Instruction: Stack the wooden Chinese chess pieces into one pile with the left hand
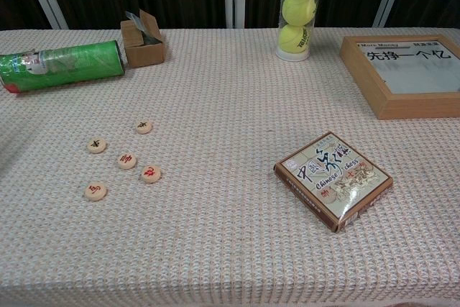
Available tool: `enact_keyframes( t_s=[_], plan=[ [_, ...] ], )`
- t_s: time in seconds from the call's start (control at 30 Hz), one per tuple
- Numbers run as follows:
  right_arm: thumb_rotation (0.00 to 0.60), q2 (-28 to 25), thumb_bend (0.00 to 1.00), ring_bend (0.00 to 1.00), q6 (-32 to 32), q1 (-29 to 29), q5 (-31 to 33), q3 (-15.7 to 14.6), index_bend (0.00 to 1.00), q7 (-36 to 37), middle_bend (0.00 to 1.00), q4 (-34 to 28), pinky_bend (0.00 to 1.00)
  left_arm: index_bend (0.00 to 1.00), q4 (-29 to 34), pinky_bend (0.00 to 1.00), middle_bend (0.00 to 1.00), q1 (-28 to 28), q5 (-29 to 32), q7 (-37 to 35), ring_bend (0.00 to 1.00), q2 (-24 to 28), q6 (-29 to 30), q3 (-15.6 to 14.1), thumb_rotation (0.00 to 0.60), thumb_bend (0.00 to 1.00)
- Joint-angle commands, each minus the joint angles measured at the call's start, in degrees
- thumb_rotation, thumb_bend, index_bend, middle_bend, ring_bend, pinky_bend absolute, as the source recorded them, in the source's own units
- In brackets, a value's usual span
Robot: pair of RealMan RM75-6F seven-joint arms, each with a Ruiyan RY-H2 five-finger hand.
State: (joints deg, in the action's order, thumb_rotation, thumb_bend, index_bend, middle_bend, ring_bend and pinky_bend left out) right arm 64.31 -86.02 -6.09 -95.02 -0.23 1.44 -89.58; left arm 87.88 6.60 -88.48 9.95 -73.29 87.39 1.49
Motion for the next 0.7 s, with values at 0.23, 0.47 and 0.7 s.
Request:
enact_keyframes(
  t_s=[0.23, 0.47, 0.7],
  plan=[
    [0.6, -0.04, 0.25, 0.0, -0.01, 0.0, -0.06, -0.06, 0.0, 0.13, 0.0, -0.03, 0.0, 0.06, 0.66, 0.0, 0.04, 0.01, -0.35, -1.57, 0.0, 0.38, -0.3, -0.18, 0.6, 0.04],
    [0.6, -0.12, 0.25, 0.0, -0.28, 0.03, 0.23, 0.21, 0.0, 0.76, 0.0, 0.04, 0.0, 0.07, 1.68, 0.01, 0.05, 0.62, -1.91, -2.02, 0.0, 0.77, -0.22, -0.11, 0.6, 0.07],
    [0.6, -0.11, 0.25, 0.0, -0.23, 0.11, 0.68, 0.31, 0.0, 1.22, 0.0, 0.65, 0.0, 0.11, 6.08, 0.04, 0.07, 6.56, -5.51, 2.47, 0.0, 0.35, -6.25, 1.11, 0.6, 0.09]
  ],
)
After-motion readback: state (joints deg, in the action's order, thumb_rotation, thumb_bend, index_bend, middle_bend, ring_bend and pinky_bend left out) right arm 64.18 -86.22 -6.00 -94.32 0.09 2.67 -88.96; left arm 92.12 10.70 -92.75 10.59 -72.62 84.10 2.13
